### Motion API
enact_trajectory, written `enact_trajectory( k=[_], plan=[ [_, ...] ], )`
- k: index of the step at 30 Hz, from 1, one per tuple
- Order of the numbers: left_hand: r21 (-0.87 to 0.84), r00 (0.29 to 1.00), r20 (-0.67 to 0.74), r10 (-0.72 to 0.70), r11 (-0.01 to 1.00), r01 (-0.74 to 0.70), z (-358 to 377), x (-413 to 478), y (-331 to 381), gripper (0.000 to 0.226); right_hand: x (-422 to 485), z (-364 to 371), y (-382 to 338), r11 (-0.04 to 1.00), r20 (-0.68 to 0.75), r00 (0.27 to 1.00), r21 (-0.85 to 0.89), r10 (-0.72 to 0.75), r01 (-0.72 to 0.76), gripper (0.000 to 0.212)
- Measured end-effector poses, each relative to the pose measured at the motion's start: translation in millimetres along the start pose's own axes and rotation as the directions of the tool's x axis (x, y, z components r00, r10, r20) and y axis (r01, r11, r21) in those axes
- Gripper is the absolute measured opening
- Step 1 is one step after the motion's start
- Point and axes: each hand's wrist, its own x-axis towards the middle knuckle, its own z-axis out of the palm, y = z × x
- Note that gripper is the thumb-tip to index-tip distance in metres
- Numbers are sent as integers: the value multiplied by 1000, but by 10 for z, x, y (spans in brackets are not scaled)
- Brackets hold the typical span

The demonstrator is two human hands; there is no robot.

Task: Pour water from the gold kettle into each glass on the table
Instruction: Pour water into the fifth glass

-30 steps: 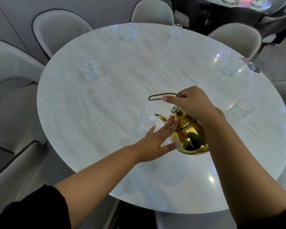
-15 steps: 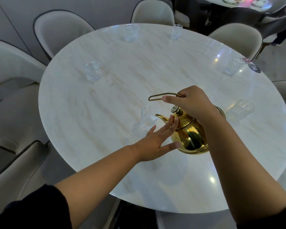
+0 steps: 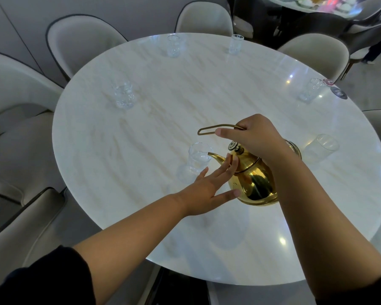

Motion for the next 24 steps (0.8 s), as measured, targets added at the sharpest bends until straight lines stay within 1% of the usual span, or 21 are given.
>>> enact_trajectory(
  k=[14,21,24],
  plan=[
    [4,1000,-22,17,1000,-17,9,11,-7,68,-16,-33,-43,1000,27,1000,-1,2,-2,52],
    [9,999,-20,25,1000,-25,5,19,-11,67,-45,-38,-35,1000,15,1000,20,11,-12,51],
    [19,1000,-18,24,1000,-24,13,26,-13,68,-53,-31,6,999,-15,1000,31,15,-14,50]
  ],
)
